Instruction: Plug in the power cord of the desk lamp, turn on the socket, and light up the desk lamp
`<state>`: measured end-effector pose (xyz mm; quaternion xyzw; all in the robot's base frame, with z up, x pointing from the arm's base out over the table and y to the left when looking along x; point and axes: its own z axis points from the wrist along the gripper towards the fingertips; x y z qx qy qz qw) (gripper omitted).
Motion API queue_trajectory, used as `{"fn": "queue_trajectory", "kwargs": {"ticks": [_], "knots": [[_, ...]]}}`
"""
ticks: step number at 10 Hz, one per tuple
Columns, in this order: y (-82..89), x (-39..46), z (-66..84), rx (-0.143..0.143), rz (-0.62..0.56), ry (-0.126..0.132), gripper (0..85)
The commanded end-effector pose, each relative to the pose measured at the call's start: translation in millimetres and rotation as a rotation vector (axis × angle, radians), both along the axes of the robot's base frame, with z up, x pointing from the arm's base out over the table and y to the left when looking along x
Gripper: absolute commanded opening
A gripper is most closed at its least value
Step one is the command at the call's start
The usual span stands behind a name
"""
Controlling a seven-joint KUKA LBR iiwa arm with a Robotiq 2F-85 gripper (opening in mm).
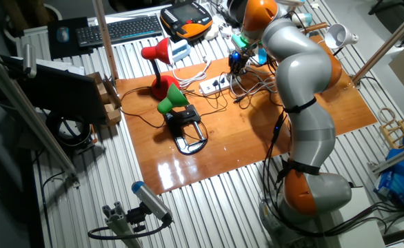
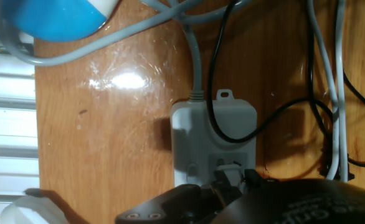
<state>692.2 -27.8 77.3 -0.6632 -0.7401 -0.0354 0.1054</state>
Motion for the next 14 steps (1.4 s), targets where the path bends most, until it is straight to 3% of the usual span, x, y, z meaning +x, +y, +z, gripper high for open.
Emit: {"fn": "queue_trajectory", "kwargs": {"ticks": [1,5,14], "knots": [[0.2,0.2,0.1,-0.001,0.002,0.001,0.0],[0.1,-0.4,-0.6,-0.01,0.009,0.023,0.0],[0.4,-3.1,-2.8,-0.022,0.016,0.042,0.0]]}}
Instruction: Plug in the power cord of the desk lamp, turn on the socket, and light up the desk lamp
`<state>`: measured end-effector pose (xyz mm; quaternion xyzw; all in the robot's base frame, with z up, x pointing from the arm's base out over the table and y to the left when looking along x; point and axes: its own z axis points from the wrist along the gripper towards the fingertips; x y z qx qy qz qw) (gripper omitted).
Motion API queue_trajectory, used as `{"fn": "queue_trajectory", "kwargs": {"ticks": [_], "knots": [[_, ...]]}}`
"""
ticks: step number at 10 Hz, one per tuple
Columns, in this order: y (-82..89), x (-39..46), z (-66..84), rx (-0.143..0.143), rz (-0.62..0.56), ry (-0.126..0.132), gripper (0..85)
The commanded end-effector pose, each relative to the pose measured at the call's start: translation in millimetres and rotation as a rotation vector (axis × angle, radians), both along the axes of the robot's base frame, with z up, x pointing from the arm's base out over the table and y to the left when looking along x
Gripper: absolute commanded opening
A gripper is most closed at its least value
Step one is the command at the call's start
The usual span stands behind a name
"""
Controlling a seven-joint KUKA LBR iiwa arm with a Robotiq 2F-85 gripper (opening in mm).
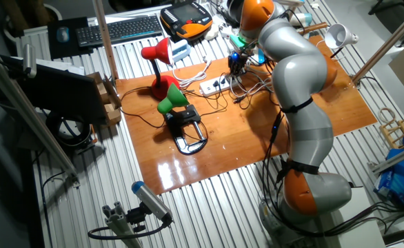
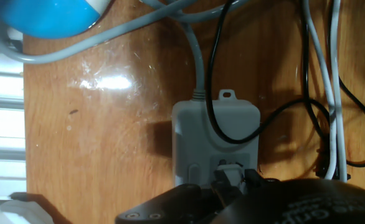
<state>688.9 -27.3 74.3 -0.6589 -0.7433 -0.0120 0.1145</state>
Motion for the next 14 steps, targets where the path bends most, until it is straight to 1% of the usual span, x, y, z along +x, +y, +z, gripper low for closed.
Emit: {"fn": "queue_trajectory", "kwargs": {"ticks": [1,3,4,6,9,10,12,14], "knots": [[-0.1,0.1,0.1,0.0,0.001,0.006,0.0],[0.0,-0.1,-0.1,-0.002,0.0,0.016,0.0],[0.0,-0.1,-0.1,-0.003,-0.003,0.027,0.0],[0.1,-1.0,0.3,-0.002,-0.007,0.032,0.0],[0.7,-2.6,1.5,0.024,0.006,0.043,0.0],[0.7,-3.0,0.8,0.029,0.011,0.04,0.0],[0.5,-3.0,0.6,0.023,0.017,0.036,0.0],[0.7,-4.1,-0.5,0.03,0.022,0.036,0.0]]}}
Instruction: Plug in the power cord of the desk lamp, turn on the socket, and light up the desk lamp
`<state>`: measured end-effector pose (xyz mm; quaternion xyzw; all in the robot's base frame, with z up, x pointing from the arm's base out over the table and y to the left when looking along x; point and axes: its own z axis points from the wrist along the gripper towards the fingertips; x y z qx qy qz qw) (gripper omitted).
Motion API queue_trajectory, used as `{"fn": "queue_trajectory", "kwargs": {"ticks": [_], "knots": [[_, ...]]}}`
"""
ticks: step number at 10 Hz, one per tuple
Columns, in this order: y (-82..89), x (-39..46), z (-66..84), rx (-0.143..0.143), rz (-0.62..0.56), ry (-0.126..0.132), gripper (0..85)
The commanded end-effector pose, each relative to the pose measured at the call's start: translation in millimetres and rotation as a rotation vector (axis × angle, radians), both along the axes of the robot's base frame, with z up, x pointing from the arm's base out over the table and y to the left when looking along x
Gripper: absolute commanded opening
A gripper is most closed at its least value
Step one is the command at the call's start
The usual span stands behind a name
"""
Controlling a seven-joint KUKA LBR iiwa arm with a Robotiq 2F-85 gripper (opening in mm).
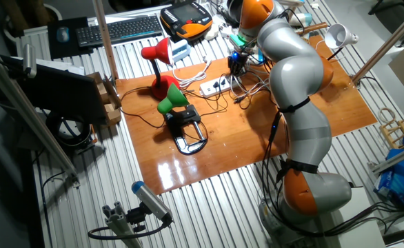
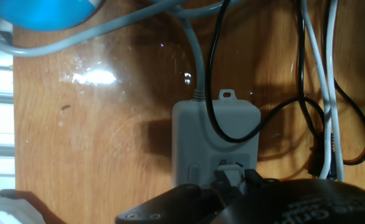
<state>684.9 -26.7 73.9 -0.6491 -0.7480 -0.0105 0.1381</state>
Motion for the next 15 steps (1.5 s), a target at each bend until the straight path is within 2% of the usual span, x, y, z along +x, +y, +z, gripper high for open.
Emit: {"fn": "queue_trajectory", "kwargs": {"ticks": [1,3,15], "knots": [[0.1,-0.6,-0.9,0.002,0.002,-0.001,0.0],[0.5,-1.7,-1.9,0.008,0.002,-0.001,0.0],[2.1,-3.2,-8.5,0.003,0.002,-0.009,0.0]]}}
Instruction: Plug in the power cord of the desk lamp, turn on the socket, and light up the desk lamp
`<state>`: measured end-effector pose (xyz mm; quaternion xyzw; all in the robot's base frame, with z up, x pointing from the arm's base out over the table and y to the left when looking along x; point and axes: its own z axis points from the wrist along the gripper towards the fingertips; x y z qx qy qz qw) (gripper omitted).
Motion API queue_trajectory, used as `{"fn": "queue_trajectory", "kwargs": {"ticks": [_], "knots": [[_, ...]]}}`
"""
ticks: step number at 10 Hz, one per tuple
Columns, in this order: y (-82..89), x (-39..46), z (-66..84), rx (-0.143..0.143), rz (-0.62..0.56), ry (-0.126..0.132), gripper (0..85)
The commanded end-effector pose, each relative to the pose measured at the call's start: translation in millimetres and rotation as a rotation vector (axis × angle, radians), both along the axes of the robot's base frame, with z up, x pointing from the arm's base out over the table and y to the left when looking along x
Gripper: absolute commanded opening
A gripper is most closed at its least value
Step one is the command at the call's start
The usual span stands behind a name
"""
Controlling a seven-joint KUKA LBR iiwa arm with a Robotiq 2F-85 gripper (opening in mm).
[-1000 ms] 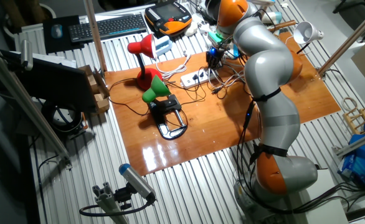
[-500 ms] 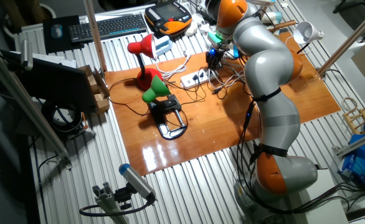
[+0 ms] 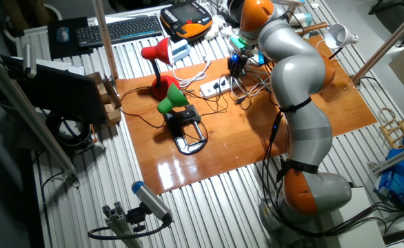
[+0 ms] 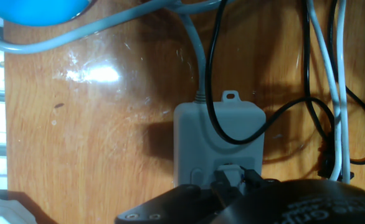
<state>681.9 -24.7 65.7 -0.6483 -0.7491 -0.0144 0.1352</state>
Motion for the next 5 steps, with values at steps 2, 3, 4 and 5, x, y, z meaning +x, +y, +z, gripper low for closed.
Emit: {"fn": "queue_trajectory", "kwargs": {"ticks": [2,3,4,5], "knots": [[0.3,-0.4,-1.9,0.0,0.0,-0.001,0.0],[0.2,-0.3,-3.4,0.002,0.0,-0.002,0.0],[0.1,-0.2,-4.1,0.002,0.0,-0.005,0.0],[0.1,-0.2,-4.7,0.002,0.0,-0.007,0.0]]}}
